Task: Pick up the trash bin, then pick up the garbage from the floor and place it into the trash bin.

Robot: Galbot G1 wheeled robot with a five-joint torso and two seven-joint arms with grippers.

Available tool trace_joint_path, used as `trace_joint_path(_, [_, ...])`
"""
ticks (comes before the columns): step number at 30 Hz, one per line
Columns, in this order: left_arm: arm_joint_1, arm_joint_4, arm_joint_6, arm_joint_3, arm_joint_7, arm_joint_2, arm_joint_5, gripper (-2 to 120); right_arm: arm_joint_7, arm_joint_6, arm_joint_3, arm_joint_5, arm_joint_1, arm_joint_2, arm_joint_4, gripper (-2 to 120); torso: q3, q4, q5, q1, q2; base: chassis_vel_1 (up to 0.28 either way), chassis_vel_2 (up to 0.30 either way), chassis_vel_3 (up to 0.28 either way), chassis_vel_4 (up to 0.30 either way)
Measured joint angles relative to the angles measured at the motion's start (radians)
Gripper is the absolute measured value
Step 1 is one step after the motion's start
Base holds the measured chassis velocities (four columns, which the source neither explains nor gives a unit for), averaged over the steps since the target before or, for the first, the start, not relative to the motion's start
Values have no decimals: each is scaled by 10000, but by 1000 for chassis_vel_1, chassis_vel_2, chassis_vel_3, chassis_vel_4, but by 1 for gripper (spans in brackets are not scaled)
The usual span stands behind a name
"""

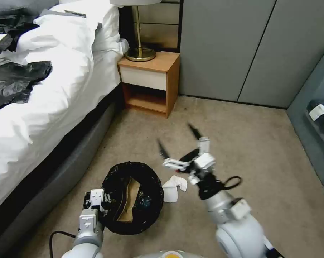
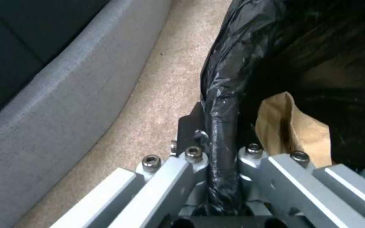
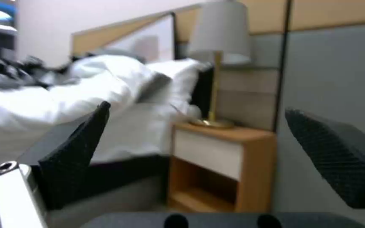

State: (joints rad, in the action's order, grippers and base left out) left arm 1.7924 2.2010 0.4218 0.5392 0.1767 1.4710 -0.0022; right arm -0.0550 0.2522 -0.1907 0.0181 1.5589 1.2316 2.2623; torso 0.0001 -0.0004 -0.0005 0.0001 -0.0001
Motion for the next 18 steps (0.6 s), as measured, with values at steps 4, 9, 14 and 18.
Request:
trace_joint_path(4, [-5, 129, 65, 101, -31, -67, -109, 0, -679, 8, -183, -364, 600, 193, -316, 100, 0, 3, 0, 0, 0, 0, 0, 0, 0])
trace_joint_path(9, [-7, 344, 112, 210, -23, -87, -209, 0, -1062, -142, -228, -456, 1317, 419, -658, 100, 0, 2, 3, -1, 0, 0, 0, 0, 0])
trace_joint_path(14, [-41, 461, 172, 251, 3, -104, -261, 0, -1128, -229, -255, -417, 1204, 484, -992, 100, -1, 5, 4, -1, 0, 0, 0, 0, 0])
trace_joint_path(18, [-34, 502, 180, 260, 12, -101, -264, 0, -1129, -416, -262, -240, 910, 450, -1094, 100, 0, 4, 5, -1, 0, 0, 0, 0, 0])
